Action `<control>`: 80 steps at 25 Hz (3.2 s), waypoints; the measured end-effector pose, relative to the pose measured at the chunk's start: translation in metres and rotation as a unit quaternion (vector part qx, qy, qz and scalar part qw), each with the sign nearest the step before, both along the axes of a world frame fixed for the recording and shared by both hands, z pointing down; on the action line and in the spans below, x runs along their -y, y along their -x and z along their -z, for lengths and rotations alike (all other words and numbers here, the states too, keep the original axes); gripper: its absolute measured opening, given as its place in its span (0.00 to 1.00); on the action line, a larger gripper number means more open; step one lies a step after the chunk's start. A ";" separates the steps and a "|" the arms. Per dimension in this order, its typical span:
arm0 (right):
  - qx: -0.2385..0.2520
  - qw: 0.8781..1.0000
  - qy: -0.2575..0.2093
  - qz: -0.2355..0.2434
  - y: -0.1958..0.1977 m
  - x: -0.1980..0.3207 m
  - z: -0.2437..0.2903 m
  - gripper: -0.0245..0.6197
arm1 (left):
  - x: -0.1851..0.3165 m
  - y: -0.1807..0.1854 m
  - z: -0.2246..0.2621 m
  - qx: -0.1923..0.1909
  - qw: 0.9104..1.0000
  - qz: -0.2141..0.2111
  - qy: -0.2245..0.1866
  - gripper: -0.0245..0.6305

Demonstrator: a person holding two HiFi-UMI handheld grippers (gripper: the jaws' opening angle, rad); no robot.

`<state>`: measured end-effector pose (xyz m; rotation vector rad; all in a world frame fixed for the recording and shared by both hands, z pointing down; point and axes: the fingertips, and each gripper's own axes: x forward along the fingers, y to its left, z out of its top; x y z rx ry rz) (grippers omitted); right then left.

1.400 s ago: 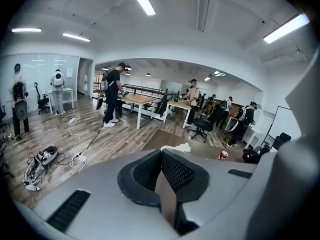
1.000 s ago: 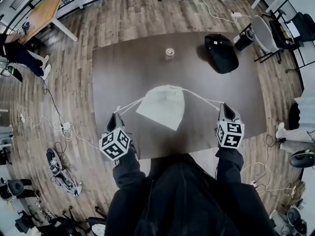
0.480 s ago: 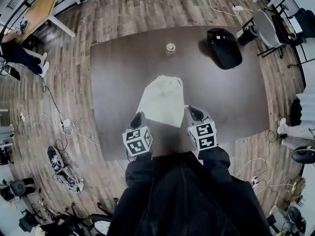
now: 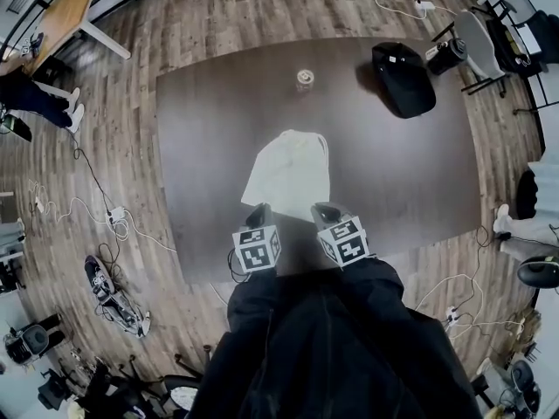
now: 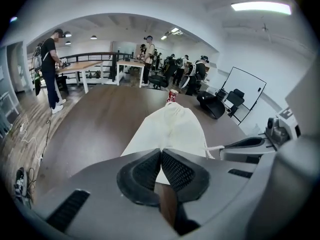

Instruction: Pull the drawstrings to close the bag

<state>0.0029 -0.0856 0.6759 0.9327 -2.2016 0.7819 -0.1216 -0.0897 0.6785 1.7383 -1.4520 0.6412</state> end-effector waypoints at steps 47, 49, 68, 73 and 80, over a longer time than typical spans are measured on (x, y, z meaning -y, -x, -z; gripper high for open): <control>0.094 0.931 -0.345 -0.070 -0.039 0.005 0.307 0.07 | 0.005 -0.062 0.295 -0.019 0.944 -0.038 -0.329 0.09; 0.096 0.927 -0.356 -0.070 -0.041 0.001 0.319 0.07 | 0.002 -0.064 0.309 -0.017 0.939 -0.037 -0.341 0.09; 0.097 0.910 -0.394 -0.081 -0.061 -0.013 0.352 0.07 | -0.015 -0.096 0.341 -0.008 0.925 -0.054 -0.377 0.09; 0.101 0.910 -0.394 -0.081 -0.067 -0.017 0.357 0.07 | -0.018 -0.102 0.343 -0.005 0.925 -0.054 -0.376 0.09; 0.100 0.911 -0.392 -0.081 -0.074 -0.021 0.351 0.07 | -0.022 -0.108 0.339 -0.002 0.925 -0.056 -0.375 0.09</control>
